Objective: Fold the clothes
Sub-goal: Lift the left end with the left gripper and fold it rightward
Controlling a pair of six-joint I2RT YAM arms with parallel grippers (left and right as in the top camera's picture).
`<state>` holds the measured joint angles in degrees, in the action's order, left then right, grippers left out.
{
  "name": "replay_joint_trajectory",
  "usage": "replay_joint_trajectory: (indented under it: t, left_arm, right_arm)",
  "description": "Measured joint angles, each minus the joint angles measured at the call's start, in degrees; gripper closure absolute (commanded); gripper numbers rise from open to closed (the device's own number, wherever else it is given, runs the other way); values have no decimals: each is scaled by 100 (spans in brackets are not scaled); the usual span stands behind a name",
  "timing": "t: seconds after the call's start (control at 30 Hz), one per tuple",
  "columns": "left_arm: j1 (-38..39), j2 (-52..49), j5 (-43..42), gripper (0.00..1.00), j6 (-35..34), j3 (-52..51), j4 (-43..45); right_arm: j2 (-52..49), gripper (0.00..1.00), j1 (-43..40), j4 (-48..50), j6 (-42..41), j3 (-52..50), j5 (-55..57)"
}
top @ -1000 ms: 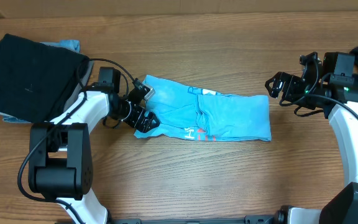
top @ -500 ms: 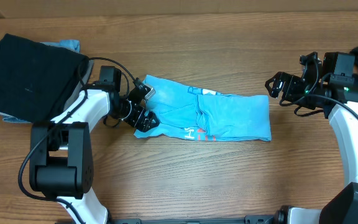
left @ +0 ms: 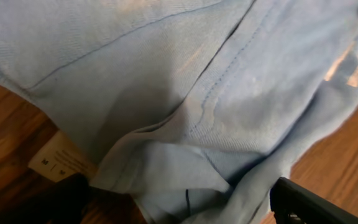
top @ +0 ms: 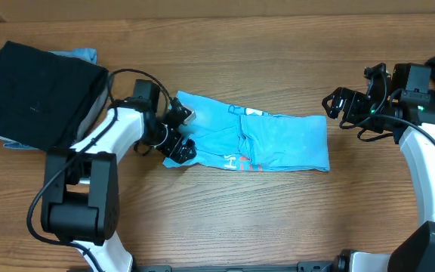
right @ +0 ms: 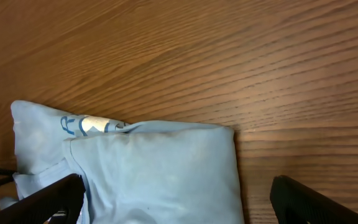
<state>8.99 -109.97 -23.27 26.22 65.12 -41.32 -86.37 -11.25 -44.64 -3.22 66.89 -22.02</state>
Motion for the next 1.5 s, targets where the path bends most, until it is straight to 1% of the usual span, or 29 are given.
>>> replay_joint_trajectory:
  t: [0.03,0.13,0.2,0.23,0.27,0.3,0.33,0.4,0.6,0.67,0.73,0.8,0.9,1.03,1.13,1.33,1.5]
  left_arm:
    - [68,11,155,9,-109,0,33]
    - [155,15,407,29,-422,7,133]
    - [153,13,496,52,-575,2,197]
    - [153,7,538,61,-608,-4,229]
    - [153,2,636,82,-682,-11,278]
    - [146,-28,590,94,-732,-9,264]
    - [153,-44,525,96,-761,-15,247]
    - [153,-90,291,96,-833,-31,210]
    - [114,-109,181,96,-968,-24,173]
    - [122,-157,144,96,-1078,61,-70]
    - [166,-269,190,96,-1244,269,-505]
    - [229,-407,396,96,-1443,579,-1003]
    - [376,-656,1080,96,-1810,1139,-1840]
    - [400,-949,1832,96,-2035,1707,-2509]
    - [365,-1086,2269,96,-2114,2264,-2835]
    - [352,-1093,2793,96,-2166,3185,-3456]
    - [352,-1093,3051,96,-2168,3480,-3580]
  right_arm:
    - [0,0,0,2,0,0,-2]
    - [0,0,0,0,0,0,-4]
    - [0,0,0,0,-2,0,-4]
    - [0,0,0,-2,0,0,-2]
    - [0,0,0,-2,0,0,-2]
    - [0,0,0,4,-2,0,-2]
    - [0,0,0,-2,-2,0,-4]
    - [0,0,0,0,0,0,-4]
    - [0,0,0,0,-2,0,-4]
    - [0,0,0,2,0,0,-4]
    - [0,0,0,0,0,0,-4]
    - [0,0,0,0,0,0,-4]
    - [0,0,0,4,0,0,-4]
    - [0,0,0,0,0,0,-4]
    - [0,0,0,50,2,0,-4]
    - [0,0,0,116,-9,0,-20]
    - [0,0,46,-157,-107,0,-535]
